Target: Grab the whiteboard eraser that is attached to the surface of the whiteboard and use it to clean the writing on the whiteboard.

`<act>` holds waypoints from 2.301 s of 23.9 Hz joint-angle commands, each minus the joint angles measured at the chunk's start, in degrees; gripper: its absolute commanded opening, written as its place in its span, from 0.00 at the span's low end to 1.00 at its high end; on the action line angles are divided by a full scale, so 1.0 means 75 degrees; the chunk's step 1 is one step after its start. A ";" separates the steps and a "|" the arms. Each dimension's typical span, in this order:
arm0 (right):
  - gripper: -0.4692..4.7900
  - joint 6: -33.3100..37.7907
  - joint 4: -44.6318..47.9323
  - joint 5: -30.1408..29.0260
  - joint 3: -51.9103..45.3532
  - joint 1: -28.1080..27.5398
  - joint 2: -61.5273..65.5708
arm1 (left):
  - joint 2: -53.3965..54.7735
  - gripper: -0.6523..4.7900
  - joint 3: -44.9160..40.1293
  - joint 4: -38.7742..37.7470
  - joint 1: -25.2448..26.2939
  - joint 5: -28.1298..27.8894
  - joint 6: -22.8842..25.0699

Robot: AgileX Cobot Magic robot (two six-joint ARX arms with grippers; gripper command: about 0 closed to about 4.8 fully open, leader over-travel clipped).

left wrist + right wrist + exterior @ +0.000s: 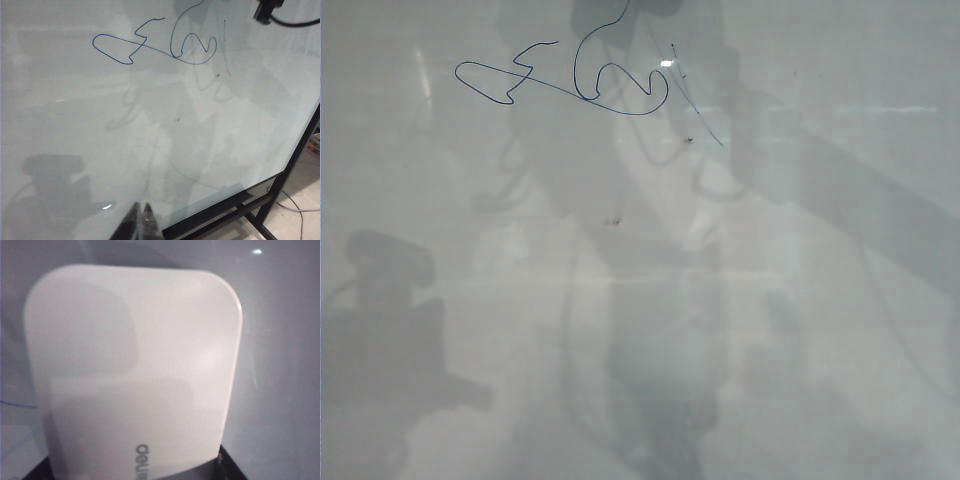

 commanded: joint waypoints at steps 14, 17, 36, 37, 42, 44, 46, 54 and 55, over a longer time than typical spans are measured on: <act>0.37 0.0565 -0.0801 -0.1944 -0.0090 -0.0029 0.1128 | 0.0006 0.12 0.0006 0.0070 0.0000 0.0009 0.0029; 0.37 0.0565 -0.0755 -0.1964 -0.0090 -0.0029 0.1349 | 0.0006 0.12 0.0006 0.0073 0.0000 0.0009 0.0029; 0.38 -0.1349 -0.0038 0.0970 0.0035 0.0801 0.1547 | 0.0006 0.12 0.0006 0.0070 0.0000 0.0023 0.0029; 0.38 -0.1518 0.0125 0.0991 0.0058 0.0962 0.1381 | 0.0006 0.12 0.0006 0.0073 0.0000 0.0003 0.0029; 0.39 -0.1480 -0.0201 0.0985 0.0950 0.1352 0.1332 | 0.0006 0.12 0.0006 0.0073 0.0000 0.0006 0.0029; 0.39 -0.1387 -0.0219 0.0901 0.1093 0.1378 0.1332 | 0.0006 0.12 0.0006 0.0073 0.0000 0.0006 0.0029; 0.39 -0.1212 -0.0248 0.0752 0.1169 0.1413 0.1367 | 0.0006 0.12 0.0006 0.0070 0.0000 0.0012 0.0029; 0.39 -0.1113 -0.0402 0.0533 0.1198 0.1411 0.1821 | 0.0006 0.12 0.0006 0.0070 0.0000 0.0009 0.0029; 0.39 -0.1084 -0.0399 0.0504 0.1221 0.1411 0.1897 | 0.0006 0.12 0.0006 0.0073 0.0000 0.0009 0.0029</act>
